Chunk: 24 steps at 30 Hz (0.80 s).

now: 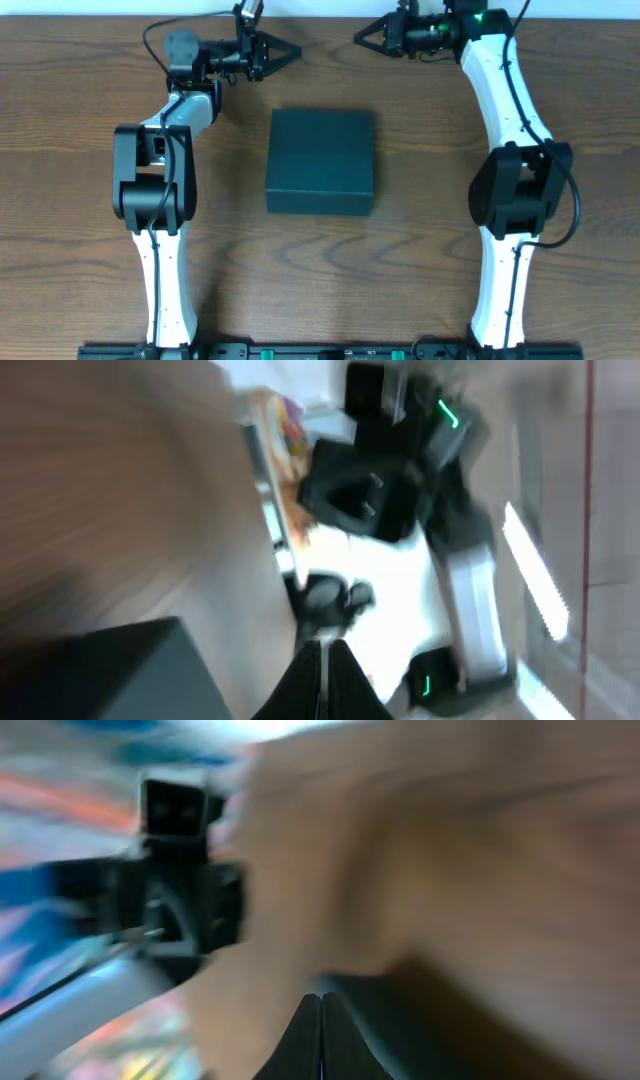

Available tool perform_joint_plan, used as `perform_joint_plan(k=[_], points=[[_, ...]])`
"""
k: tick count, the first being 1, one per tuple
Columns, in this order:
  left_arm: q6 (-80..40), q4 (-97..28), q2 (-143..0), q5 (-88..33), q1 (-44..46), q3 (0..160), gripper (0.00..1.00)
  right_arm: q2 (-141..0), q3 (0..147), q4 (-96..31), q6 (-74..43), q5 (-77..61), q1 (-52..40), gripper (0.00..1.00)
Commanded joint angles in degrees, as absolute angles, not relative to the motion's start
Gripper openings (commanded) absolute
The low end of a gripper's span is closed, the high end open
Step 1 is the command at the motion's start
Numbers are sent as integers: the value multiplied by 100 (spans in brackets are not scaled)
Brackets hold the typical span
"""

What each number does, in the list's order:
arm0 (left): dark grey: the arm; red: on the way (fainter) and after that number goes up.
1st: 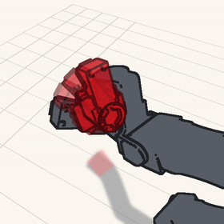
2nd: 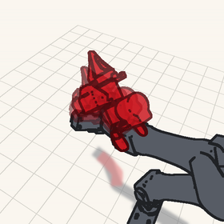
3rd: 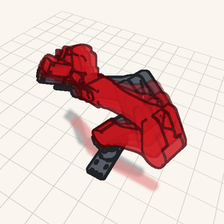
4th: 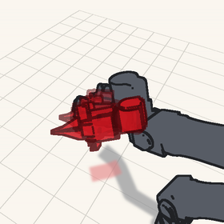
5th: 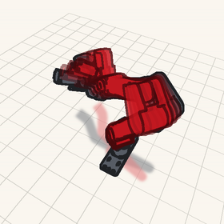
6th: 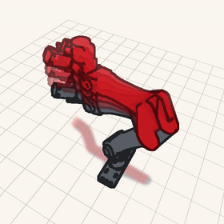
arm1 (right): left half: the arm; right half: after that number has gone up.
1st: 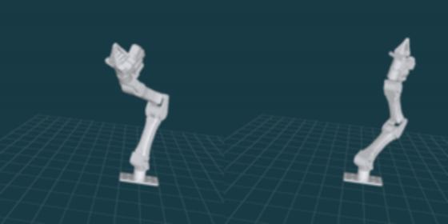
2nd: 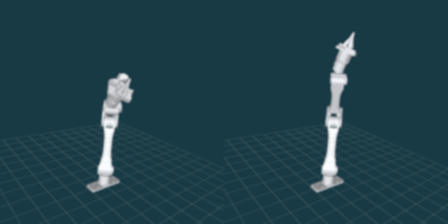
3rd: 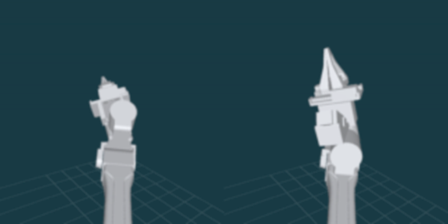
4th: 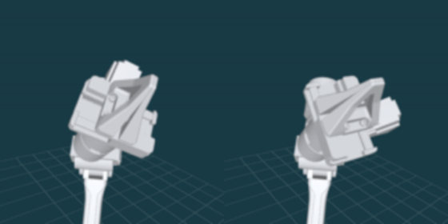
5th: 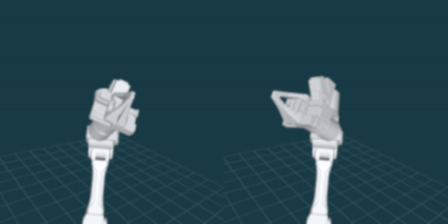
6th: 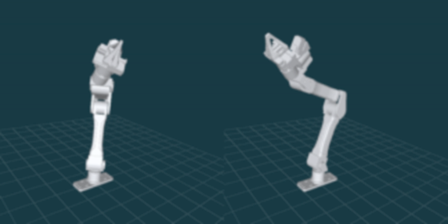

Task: Pack container

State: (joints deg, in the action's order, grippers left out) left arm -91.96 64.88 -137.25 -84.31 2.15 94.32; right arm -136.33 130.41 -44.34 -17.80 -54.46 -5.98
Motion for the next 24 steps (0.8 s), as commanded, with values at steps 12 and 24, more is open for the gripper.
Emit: perform_joint_plan(k=[12, 24], points=[[-6217, 3317, -13714, -5935, -467, 10119, 6, -13371, 13797, -5413, -202, -1931, -451, 2], [-1782, -3044, -13708, -4261, 161, 13817, 6, -11465, 14167, -6313, 397, -1905, -47, 2]])
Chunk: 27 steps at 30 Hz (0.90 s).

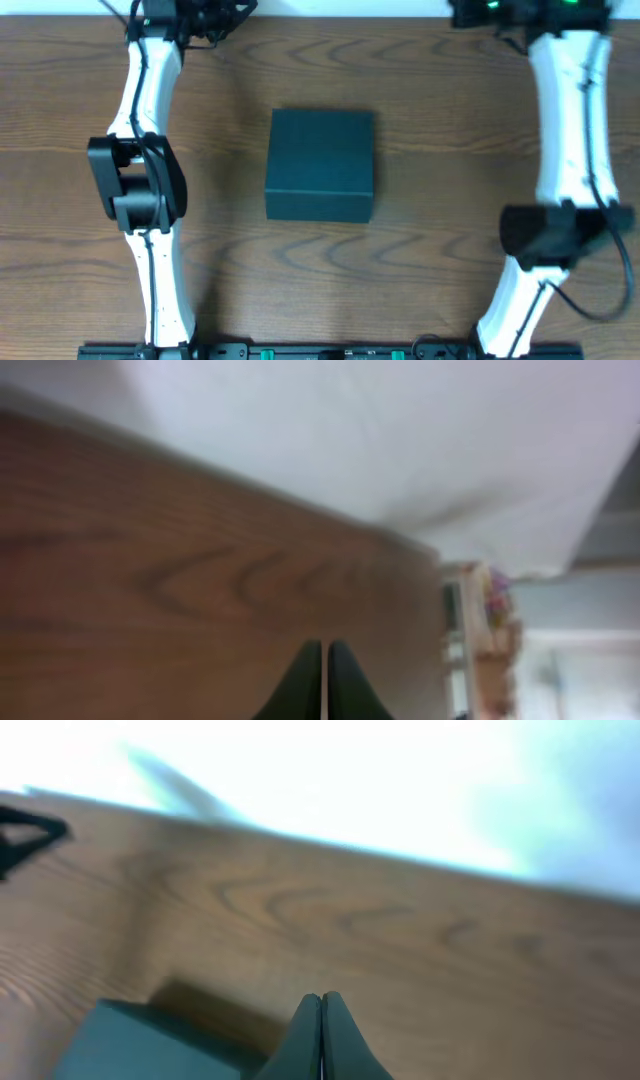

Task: Pack container

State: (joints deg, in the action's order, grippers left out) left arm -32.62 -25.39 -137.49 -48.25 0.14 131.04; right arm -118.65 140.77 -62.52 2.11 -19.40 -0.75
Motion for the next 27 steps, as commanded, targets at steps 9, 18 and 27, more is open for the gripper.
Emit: perform_joint_plan(k=[9, 18, 27], points=[[825, -7332, -13238, -3409, 395, 15377, 6, -10136, 12700, -6547, 397, -2010, -414, 1], [1645, -8331, -12615, -3361, 183, 15113, 6, -10077, 11216, -6847, 694, -2338, -854, 2], [1673, -7485, -11872, -3411, 510, 12405, 6, -10077, 9518, -6040, 690, -2338, -1409, 2]])
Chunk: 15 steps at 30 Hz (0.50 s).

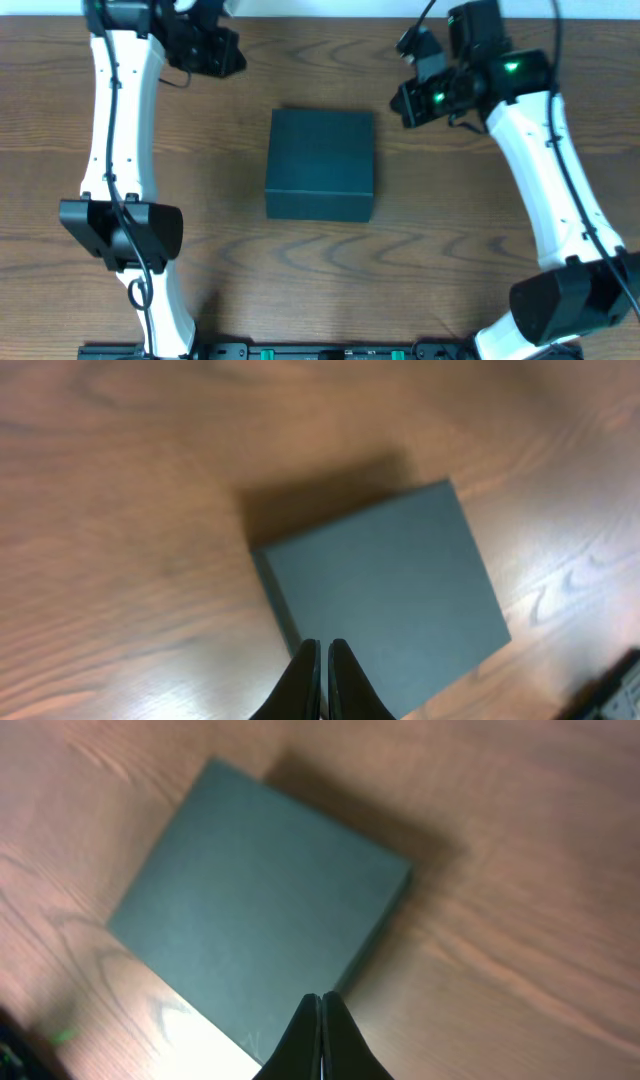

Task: Pack container

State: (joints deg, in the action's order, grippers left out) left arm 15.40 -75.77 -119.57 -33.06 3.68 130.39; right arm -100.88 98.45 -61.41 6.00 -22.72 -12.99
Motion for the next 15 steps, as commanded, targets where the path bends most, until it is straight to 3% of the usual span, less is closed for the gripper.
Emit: perform_joint_plan(k=[1, 15], points=[[1673, -7347, -11795, -3409, 578, 12049, 6, -10077, 9345, -5953, 687, -2340, -1444, 2], [1800, -6628, -11677, -3413, 1061, 10009, 6, -10138, 7837, -5037, 471, -2593, -2106, 2]])
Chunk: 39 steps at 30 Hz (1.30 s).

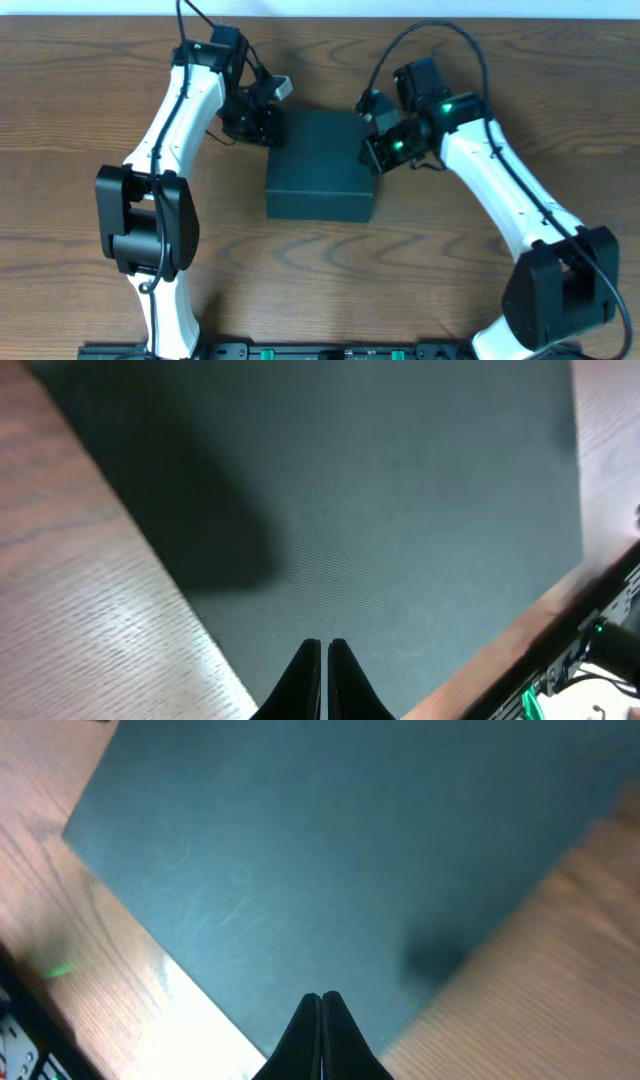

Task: Pack container

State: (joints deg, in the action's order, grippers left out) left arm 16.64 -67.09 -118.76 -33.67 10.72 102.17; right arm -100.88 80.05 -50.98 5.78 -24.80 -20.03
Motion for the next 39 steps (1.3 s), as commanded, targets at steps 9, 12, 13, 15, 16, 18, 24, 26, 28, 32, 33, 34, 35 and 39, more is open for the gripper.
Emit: perform_joint_plan(k=[9, 12, 13, 15, 16, 18, 24, 26, 28, 32, 33, 34, 35, 39], points=[[1656, -6055, -11677, -3417, 1068, 9253, 6, -10709, 7559, -4731, 325, -2589, -2204, 2], [1656, -6058, -11677, -3415, 1070, 9233, 6, -10884, 7559, -4716, 322, -2571, -2250, 2], [1656, -6055, -11677, -3415, 1070, 9236, 6, -10921, 7559, -4716, 320, -2574, -2270, 2], [1651, -6058, -11677, -3420, 1070, 9240, 6, -10951, 7559, -4713, 320, -2571, -2309, 2], [1649, -6060, -11675, -3448, 1070, 9242, 6, -10954, 7559, -4713, 320, -2563, -2329, 2], [1651, -6058, -11653, -3564, 1070, 9242, 6, -10954, 7559, -4720, 322, -2532, -2377, 2], [1673, -6051, -11616, -3538, 1107, 9240, 6, -10877, 7887, -5360, 285, -2445, -2425, 2], [1673, -6016, -11616, -3538, 1118, 9240, 6, -10654, 8023, -5588, 285, -2333, -2473, 2], [1675, -6007, -11616, -3535, 1118, 9240, 6, -10409, 8023, -5605, 285, -2154, -2591, 1], [1675, -6007, -11616, -3540, 1118, 9240, 6, -9957, 8012, -5666, 141, -1068, -3129, 2], [1675, -6007, -11616, -3538, 1118, 9240, 6, -9880, 7985, -5669, 71, -812, -3293, 1], [1675, -6005, -11616, -3540, 1118, 9240, 6, -9815, 7942, -5666, -5, -609, -3452, 1], [1675, -6003, -11616, -3540, 1118, 9240, 6, -9769, 7861, -5660, -119, -366, -3653, 1], [1697, -5996, -11616, -3544, 1118, 9240, 6, -9760, 7428, -5640, -731, 375, -4099, 1]])
